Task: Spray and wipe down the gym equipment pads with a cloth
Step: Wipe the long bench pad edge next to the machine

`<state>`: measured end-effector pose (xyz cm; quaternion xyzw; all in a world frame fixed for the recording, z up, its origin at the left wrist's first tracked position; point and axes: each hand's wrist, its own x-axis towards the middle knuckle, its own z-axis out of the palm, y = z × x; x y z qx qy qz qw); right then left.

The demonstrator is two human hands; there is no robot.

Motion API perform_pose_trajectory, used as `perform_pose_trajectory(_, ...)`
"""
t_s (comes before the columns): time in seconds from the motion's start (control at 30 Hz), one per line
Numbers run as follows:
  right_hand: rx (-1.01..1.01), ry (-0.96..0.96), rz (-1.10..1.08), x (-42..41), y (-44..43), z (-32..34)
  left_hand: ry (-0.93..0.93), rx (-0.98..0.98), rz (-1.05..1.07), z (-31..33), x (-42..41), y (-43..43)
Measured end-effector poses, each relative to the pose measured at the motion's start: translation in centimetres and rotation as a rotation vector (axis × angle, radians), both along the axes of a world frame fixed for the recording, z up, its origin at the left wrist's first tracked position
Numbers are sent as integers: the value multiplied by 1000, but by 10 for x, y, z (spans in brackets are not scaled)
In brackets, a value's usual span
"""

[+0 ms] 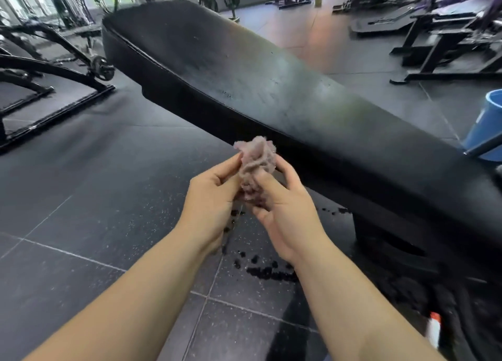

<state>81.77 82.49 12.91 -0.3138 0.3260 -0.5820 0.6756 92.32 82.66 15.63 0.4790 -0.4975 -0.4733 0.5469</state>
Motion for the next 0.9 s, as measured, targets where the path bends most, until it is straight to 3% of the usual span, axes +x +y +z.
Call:
perform_pose_trajectory(0.03, -23, 36, -51, 2, -3, 2, -49, -12, -3, 4, 5, 0)
perform_pose_trajectory(0.1, -132, 388, -262, 6, -7, 5, -235, -89, 136, 14, 23, -5)
perform_pose_trajectory(0.17, -346, 697, -489, 14, -10, 18, -438, -217, 350, 29, 48, -15)
perform_pose_trajectory(0.23, -606, 852, -638, 24, -22, 28, -636, -336, 495, 45, 66, -25)
perform_pose_trajectory(0.37, -797, 1123, -778, 27, -47, 28, -1177, -795, 374, 65, 68, -53)
perform_pose_trajectory(0.47, -789, 1198, -877, 2, -47, 6, -1339, -1094, 149, 69, 55, -71)
perform_pose_trajectory(0.6, -669, 1291, -919, -45, -39, -33, -1445, -1260, -115, 62, 25, -90)
perform_pose_trajectory(0.67, -438, 1284, -1013, -69, -31, -60, -1454, -1344, -96, 54, 8, -102)
perform_pose_trajectory(0.77, -134, 1113, -1146, -71, -19, -84, -1446, -1435, 68, 48, -4, -112)
perform_pose_trajectory(0.8, -155, 1069, -1165, -59, -19, -84, -1448, -1460, 90, 44, -4, -115)
perform_pose_trajectory(0.9, -478, 1016, -1181, -20, -30, -69, -1478, -1518, 105, 40, 0, -120)
